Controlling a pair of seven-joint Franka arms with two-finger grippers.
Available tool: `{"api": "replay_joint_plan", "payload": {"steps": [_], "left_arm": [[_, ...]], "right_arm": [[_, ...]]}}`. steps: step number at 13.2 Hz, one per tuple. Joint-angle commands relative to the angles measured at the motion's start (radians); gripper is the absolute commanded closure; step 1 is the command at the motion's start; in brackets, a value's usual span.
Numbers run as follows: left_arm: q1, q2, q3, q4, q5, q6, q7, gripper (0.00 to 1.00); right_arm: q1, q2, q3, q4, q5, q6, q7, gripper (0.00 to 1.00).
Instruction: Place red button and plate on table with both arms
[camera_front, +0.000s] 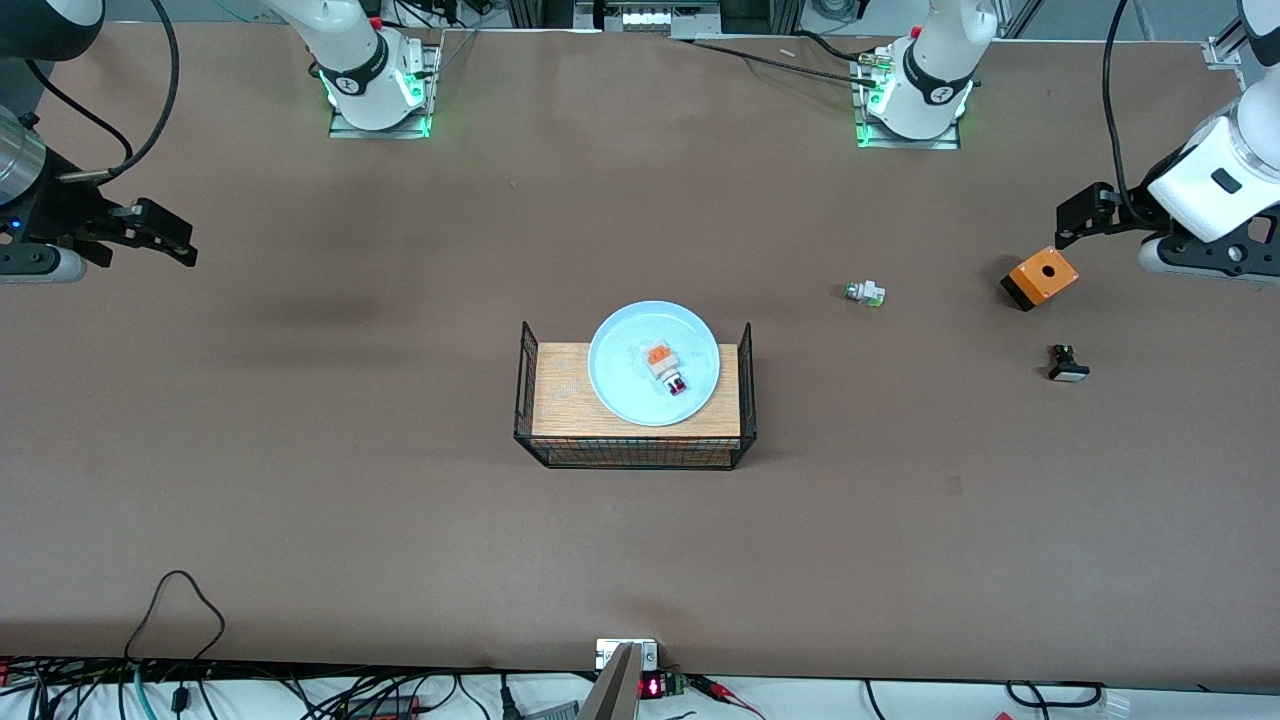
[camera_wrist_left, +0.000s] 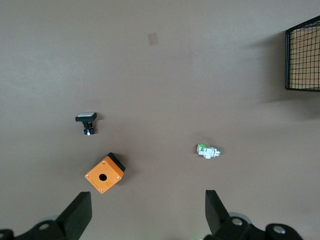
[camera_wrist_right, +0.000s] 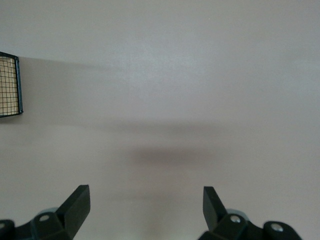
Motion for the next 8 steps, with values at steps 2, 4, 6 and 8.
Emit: {"api": "replay_joint_plan", "payload": {"steps": [2, 4, 6, 8], "left_arm": [[-0.002, -0.009, 0.007, 0.008, -0.014, 0.0, 0.014, 0.0], [-0.002, -0.005, -0.002, 0.017, -0.014, -0.001, 0.009, 0.0], [-0.014, 0.02, -0.009, 0.036, -0.015, -0.03, -0.003, 0.0], [-0.029, 0.092, -0.073, 0.144, -0.015, -0.14, -0.152, 0.0]], "right_arm": [[-0.004, 0.0, 0.004, 0.009, -0.005, -0.015, -0.001, 0.0], [-0.003, -0.002, 0.004, 0.009, -0.004, -0.015, -0.001, 0.0], [-0.004, -0.002, 0.003, 0.009, -0.004, -0.016, -0.001, 0.0], [-0.003, -0.002, 0.004, 0.009, -0.004, -0.016, -0.001, 0.0]]}}
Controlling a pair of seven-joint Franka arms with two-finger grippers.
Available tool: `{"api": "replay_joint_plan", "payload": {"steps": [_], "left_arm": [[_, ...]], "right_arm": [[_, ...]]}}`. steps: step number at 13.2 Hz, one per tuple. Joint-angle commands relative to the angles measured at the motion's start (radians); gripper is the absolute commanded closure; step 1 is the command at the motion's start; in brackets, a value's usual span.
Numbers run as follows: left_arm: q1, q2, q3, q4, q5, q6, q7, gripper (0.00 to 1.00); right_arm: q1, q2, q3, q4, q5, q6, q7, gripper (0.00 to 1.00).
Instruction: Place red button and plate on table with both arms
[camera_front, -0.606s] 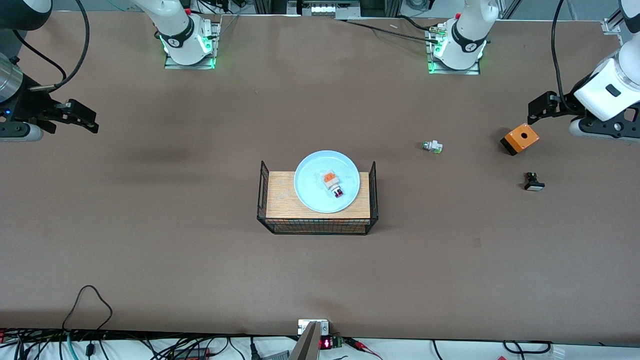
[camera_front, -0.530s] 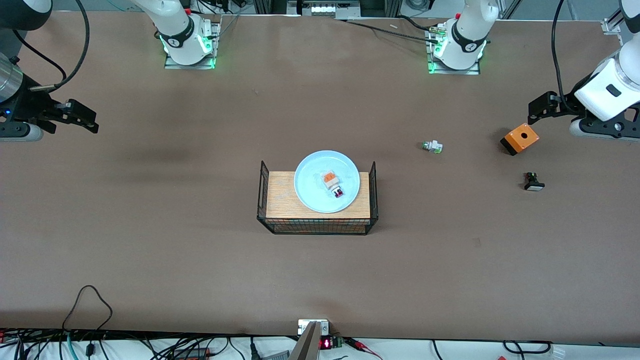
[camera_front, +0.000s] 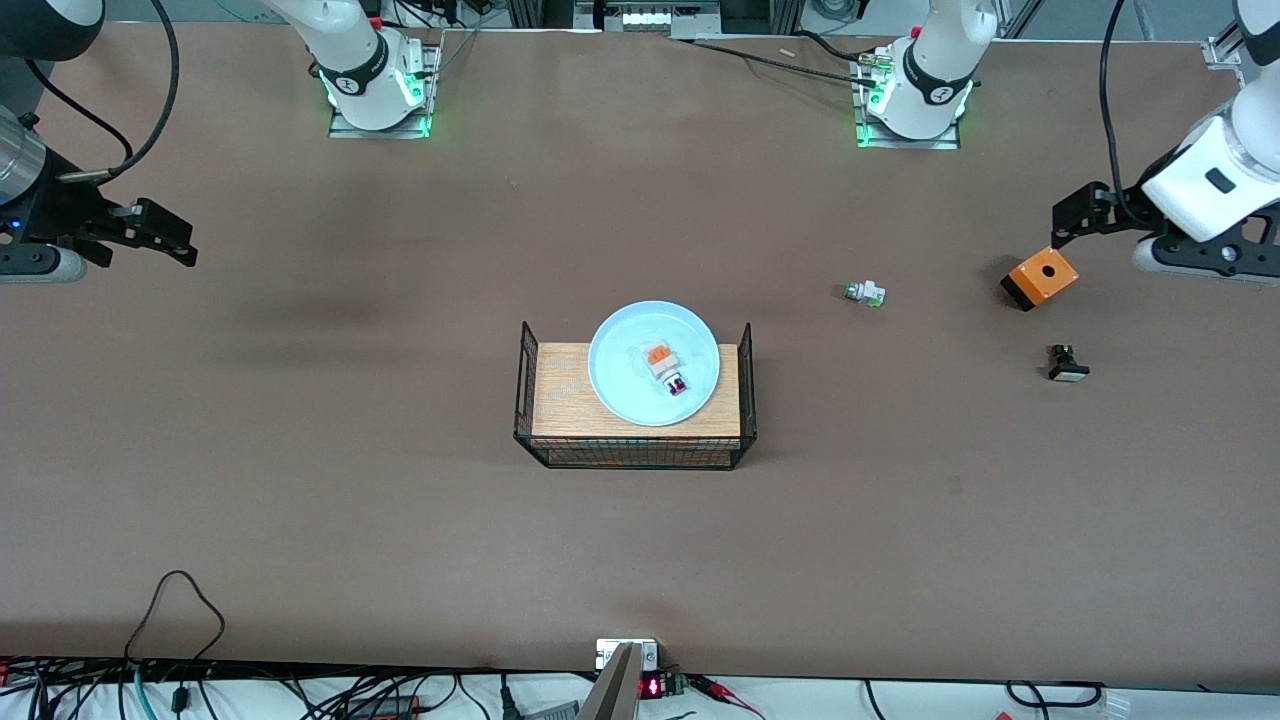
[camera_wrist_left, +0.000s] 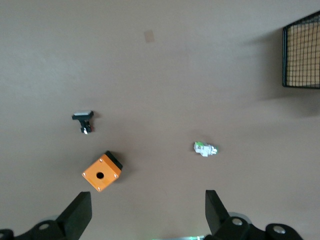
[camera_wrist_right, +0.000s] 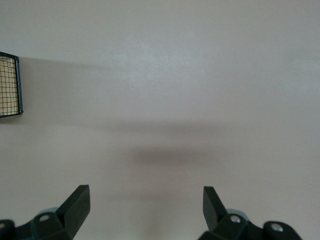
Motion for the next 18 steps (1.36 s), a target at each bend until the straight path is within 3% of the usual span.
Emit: {"api": "replay_joint_plan", "payload": {"steps": [1, 3, 4, 7, 10, 13, 15, 17, 18], "left_arm": [[-0.023, 0.127, -0.082, 0.2, -0.012, -0.164, -0.224, 0.0], [-0.051, 0.21, -0.134, 0.315, -0.026, -0.215, -0.323, 0.0], [-0.065, 0.24, -0.157, 0.322, -0.093, -0.2, -0.374, 0.0], [-0.139, 0.294, -0.166, 0.316, -0.242, 0.036, -0.601, 0.0], [-0.297, 0.377, -0.165, 0.319, -0.231, 0.255, -0.91, 0.0], [-0.39, 0.469, -0.162, 0.316, -0.195, 0.511, -1.186, 0.0], [-0.424, 0.547, -0.165, 0.319, -0.112, 0.619, -1.246, 0.0], [-0.471, 0.613, -0.156, 0.316, -0.113, 0.755, -1.264, 0.0], [-0.483, 0.629, -0.148, 0.314, -0.109, 0.762, -1.275, 0.0]], "right_arm": [[-0.003, -0.002, 0.004, 0.009, -0.004, -0.016, -0.001, 0.0], [-0.003, -0.002, 0.004, 0.009, -0.004, -0.016, -0.001, 0.0], [-0.003, -0.002, 0.004, 0.009, -0.004, -0.016, -0.001, 0.0], [-0.004, 0.0, 0.004, 0.009, -0.004, -0.015, -0.001, 0.0], [-0.004, 0.0, 0.004, 0.009, -0.002, -0.015, -0.001, 0.0], [-0.007, 0.003, 0.003, 0.009, -0.001, -0.013, -0.001, 0.0], [-0.009, 0.003, 0.001, 0.009, -0.001, -0.007, -0.001, 0.0], [-0.01, 0.003, 0.001, 0.007, 0.004, -0.004, -0.001, 0.0], [-0.012, 0.004, 0.0, 0.007, 0.016, -0.004, -0.001, 0.0]]}}
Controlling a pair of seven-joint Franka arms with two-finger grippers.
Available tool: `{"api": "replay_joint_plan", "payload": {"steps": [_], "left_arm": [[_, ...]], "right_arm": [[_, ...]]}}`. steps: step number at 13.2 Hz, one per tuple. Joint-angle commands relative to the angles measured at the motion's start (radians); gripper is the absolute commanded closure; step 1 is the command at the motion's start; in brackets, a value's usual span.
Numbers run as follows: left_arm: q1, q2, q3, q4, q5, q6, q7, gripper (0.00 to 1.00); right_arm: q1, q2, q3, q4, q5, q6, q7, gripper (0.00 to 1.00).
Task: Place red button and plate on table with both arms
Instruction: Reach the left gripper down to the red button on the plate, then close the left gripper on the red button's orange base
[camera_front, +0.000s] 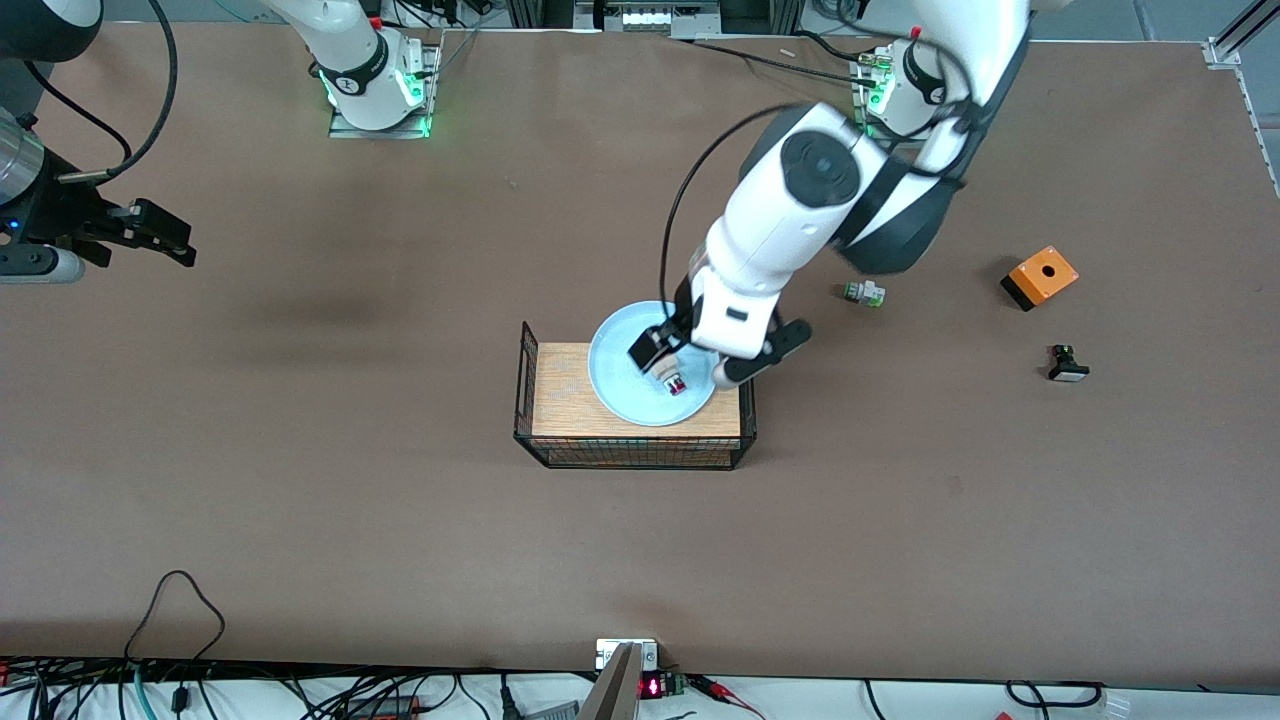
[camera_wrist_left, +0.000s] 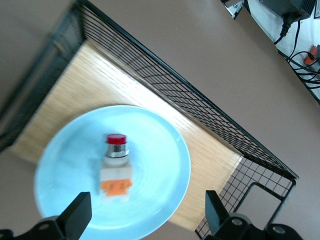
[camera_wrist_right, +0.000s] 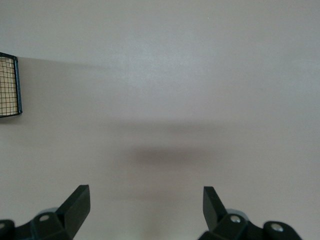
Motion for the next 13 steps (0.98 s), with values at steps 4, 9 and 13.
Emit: {"api": "replay_joint_plan", "payload": {"steps": [4, 9, 13], "left_arm": [[-0.074, 0.069, 0.023, 0.008, 0.228, -0.144, -0.05, 0.0], [-0.098, 0.086, 0.021, 0.014, 0.27, -0.171, -0.066, 0.05], [-0.098, 0.087, 0.021, 0.022, 0.262, -0.17, -0.066, 0.63]], "right_arm": [[-0.02, 0.015, -0.002, 0.008, 0.021, 0.001, -0.002, 0.0], [-0.022, 0.015, -0.002, 0.008, 0.033, 0.0, -0.002, 0.0], [-0.02, 0.015, 0.0, 0.009, 0.031, 0.0, -0.002, 0.0]]}}
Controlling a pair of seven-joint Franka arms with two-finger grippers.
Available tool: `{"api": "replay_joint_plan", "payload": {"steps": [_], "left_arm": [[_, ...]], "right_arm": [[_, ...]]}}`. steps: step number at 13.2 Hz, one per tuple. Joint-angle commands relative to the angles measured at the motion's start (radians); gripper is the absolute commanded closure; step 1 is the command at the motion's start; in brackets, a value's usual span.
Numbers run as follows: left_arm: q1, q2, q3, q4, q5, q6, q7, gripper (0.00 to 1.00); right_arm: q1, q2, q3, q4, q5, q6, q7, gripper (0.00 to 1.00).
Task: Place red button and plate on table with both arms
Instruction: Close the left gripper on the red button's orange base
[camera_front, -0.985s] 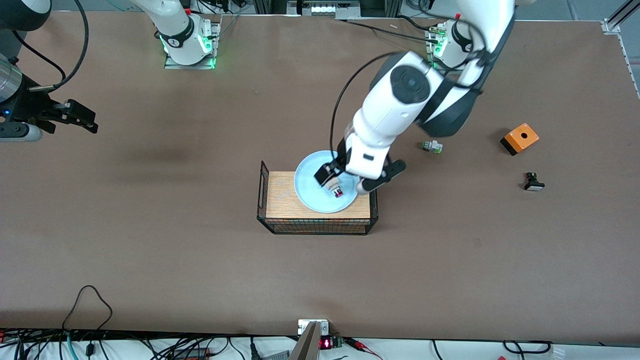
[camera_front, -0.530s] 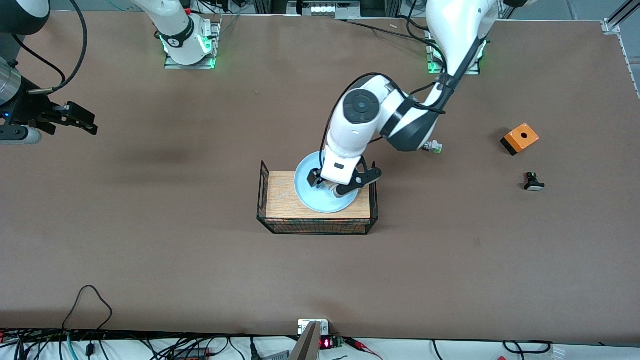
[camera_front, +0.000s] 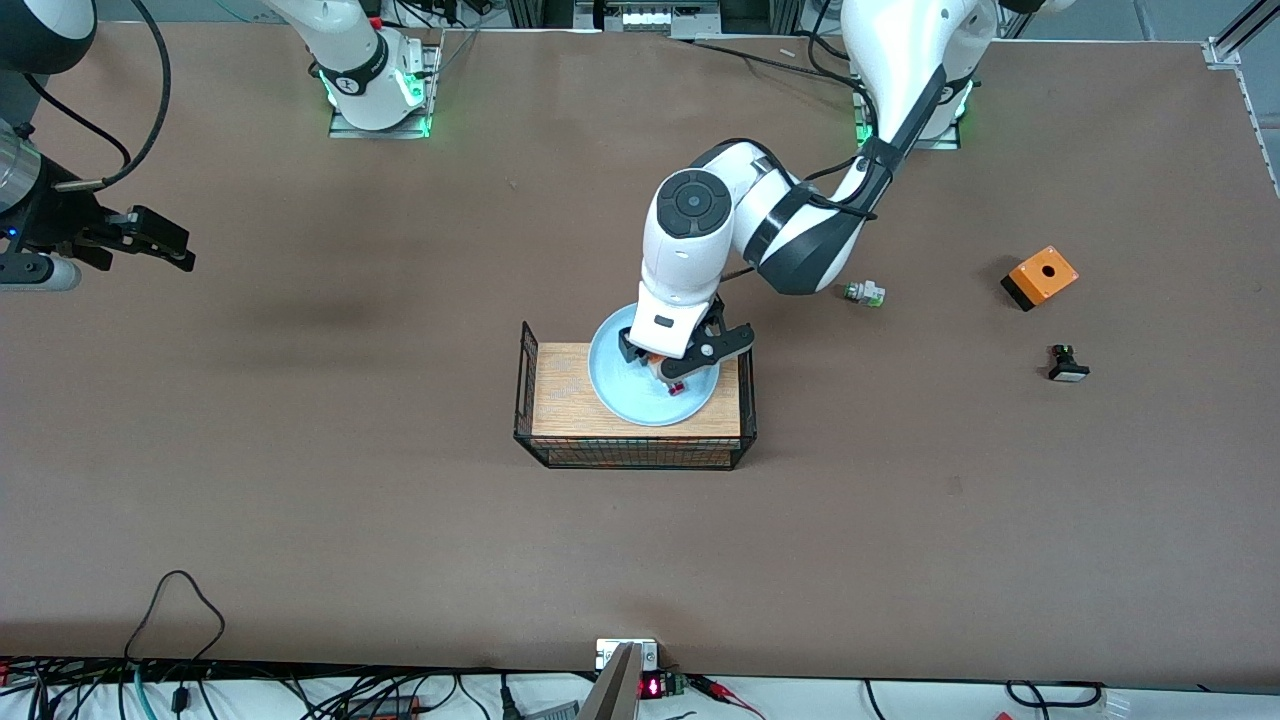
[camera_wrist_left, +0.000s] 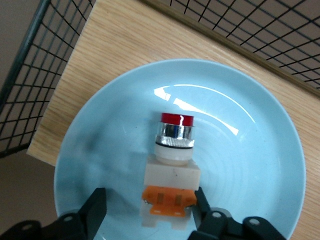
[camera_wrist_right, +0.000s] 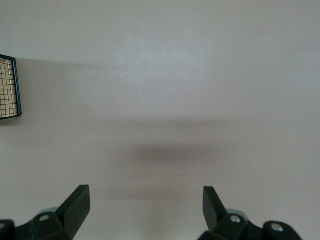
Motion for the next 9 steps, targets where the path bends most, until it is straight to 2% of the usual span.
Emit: {"api": "replay_joint_plan", "payload": {"steps": [1, 2, 3, 7, 9], "left_arm": [[-0.009, 0.006, 0.01, 0.028, 0.021, -0.013, -0.02, 0.74], [-0.011, 0.004, 0.01, 0.039, 0.024, -0.013, -0.02, 0.8], [-0.011, 0.002, 0.01, 0.041, 0.024, -0.013, -0.018, 0.82], [-0.002, -0.024, 0.011, 0.042, 0.028, -0.016, -0.009, 0.84], [0.02, -0.083, 0.01, 0.041, 0.025, -0.039, -0.005, 0.84]], "right_arm": [[-0.009, 0.003, 0.006, 0.009, 0.016, -0.002, -0.002, 0.0], [-0.009, 0.011, 0.006, 0.015, 0.016, -0.002, -0.002, 0.0], [-0.01, 0.014, 0.006, 0.024, 0.016, -0.008, -0.002, 0.0], [-0.015, 0.017, 0.006, 0.029, 0.016, -0.012, -0.008, 0.0], [-0.018, 0.015, 0.004, 0.029, 0.017, -0.037, -0.007, 0.0]]}}
